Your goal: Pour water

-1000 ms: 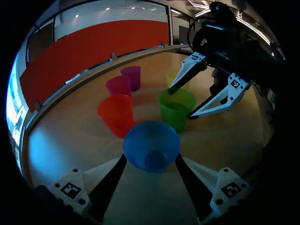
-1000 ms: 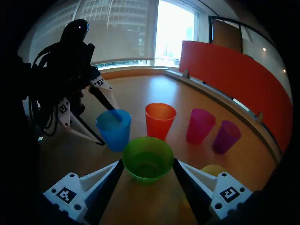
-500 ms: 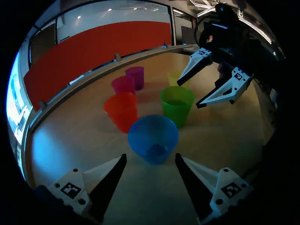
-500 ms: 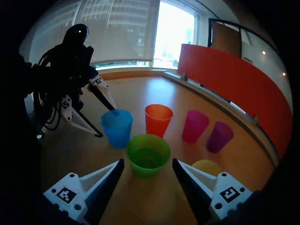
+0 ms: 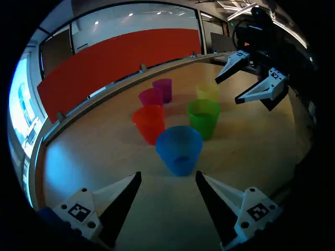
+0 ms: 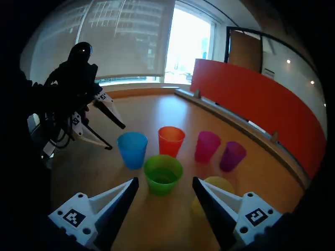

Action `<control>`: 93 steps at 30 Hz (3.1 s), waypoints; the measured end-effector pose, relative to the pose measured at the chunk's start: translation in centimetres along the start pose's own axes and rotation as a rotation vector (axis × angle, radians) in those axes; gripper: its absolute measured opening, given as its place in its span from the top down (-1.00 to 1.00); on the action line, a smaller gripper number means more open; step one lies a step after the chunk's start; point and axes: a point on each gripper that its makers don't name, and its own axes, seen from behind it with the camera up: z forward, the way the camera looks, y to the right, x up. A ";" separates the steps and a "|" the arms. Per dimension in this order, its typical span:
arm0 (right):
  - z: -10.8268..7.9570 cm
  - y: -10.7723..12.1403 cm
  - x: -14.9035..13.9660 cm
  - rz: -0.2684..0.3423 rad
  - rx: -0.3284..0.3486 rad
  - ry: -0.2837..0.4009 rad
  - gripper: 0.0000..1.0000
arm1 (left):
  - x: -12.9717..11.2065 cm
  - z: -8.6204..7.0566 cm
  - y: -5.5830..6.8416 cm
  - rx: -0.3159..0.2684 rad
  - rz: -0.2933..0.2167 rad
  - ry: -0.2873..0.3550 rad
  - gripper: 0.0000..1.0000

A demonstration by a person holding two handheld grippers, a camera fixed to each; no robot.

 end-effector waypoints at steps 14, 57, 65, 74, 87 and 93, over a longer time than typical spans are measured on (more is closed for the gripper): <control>-3.2 1.1 1.7 0.055 -0.126 0.107 -1.00 | 0.7 -3.4 -3.0 0.124 -0.067 0.091 -0.92; -16.7 14.8 2.7 0.288 -0.860 0.456 -1.00 | 5.9 -12.6 -11.7 0.483 -0.263 0.507 -0.92; -17.4 14.8 2.3 0.296 -0.914 0.452 -1.00 | 6.9 -12.6 -12.7 0.505 -0.285 0.559 -0.92; -17.7 14.7 1.5 0.319 -0.930 0.445 -1.00 | 7.5 -12.2 -12.9 0.513 -0.300 0.594 -0.92; -18.4 14.2 2.6 0.326 -0.945 0.444 -1.00 | 7.8 -12.6 -13.6 0.579 -0.299 0.627 -0.92; -18.5 14.1 2.3 0.342 -0.954 0.440 -1.00 | 8.0 -13.3 -14.3 0.636 -0.281 0.649 -0.92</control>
